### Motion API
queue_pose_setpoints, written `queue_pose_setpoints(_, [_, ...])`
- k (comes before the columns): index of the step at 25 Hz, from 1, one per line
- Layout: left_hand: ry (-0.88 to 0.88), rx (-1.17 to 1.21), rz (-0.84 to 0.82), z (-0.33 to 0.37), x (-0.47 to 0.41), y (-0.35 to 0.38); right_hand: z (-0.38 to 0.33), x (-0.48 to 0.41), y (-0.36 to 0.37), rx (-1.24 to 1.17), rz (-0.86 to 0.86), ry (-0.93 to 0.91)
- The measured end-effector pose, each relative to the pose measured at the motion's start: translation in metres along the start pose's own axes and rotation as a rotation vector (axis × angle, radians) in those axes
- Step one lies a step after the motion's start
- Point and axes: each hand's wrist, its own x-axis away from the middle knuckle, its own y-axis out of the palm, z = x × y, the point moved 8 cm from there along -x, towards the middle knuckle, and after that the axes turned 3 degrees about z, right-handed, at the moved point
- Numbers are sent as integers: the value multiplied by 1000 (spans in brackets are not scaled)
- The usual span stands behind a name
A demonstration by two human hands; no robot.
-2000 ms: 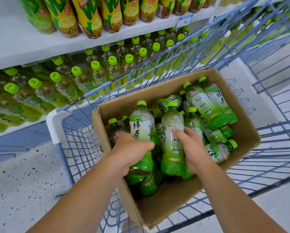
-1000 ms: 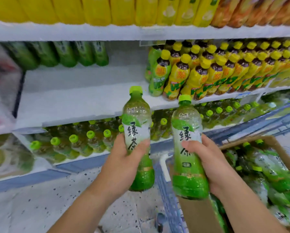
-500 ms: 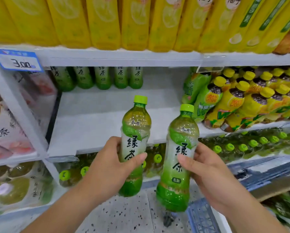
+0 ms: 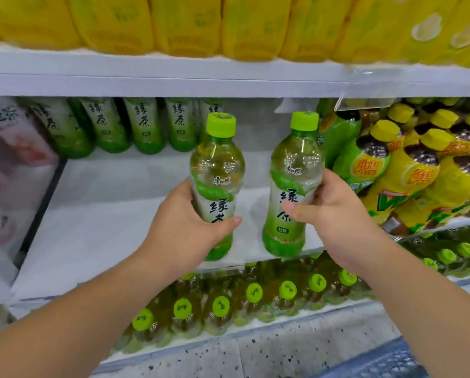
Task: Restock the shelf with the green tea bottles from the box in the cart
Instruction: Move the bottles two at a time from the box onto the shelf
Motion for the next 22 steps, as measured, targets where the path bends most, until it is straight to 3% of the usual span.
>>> queue_pose_setpoints(8, [74, 180, 115, -20, -28, 26, 20, -31, 9, -85, -55, -100])
queue_pose_setpoints(13, [119, 138, -38, -30, -32, 32, 46, -10, 10, 72, -32, 10])
queue_pose_setpoints(17, [138, -84, -69, -58, -31, 25, 55, -1, 9, 283, 216, -19])
queue_pose_setpoints(22, [84, -29, 2, -55, -56, 32, 53, -27, 18, 384, 385, -71])
